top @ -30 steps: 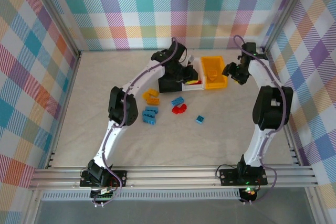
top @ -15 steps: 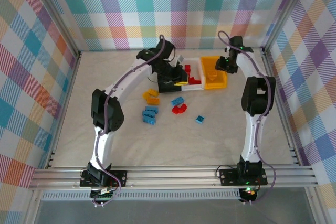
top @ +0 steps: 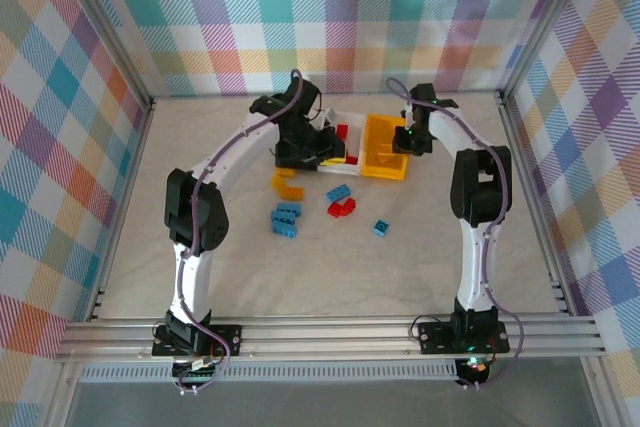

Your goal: Sort the legos into containers by color

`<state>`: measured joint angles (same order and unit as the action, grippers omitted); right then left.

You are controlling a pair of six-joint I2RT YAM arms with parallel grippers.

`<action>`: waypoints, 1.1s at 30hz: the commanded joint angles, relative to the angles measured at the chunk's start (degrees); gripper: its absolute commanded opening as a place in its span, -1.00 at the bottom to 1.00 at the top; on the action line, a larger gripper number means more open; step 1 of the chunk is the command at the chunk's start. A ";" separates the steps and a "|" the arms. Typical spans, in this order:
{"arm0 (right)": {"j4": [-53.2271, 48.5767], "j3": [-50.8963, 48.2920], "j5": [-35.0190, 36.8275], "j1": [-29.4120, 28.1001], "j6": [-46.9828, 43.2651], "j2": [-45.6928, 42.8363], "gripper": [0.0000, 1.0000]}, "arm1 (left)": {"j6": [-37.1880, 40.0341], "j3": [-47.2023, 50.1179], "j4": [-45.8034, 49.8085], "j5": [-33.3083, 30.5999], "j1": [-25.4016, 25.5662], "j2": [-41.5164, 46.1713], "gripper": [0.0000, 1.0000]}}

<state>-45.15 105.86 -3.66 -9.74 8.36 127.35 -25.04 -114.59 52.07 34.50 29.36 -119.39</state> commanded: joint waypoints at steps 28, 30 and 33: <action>-11.57 -40.77 -9.76 -9.14 11.00 -47.02 0.36 | -5.96 -36.31 -4.07 -6.54 5.00 -31.36 0.01; -11.18 -43.25 -9.78 -11.60 11.00 -46.81 0.39 | -5.49 -36.25 -3.27 -6.54 5.00 -30.52 0.12; -9.37 -44.77 -8.21 -15.22 9.95 -44.64 0.39 | -5.29 -36.24 -2.14 -6.46 5.00 -28.29 0.16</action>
<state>-55.02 61.98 -12.03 -22.65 19.05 81.52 -30.76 -149.47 47.94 28.36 34.39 -152.11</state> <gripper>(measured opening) 0.694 0.577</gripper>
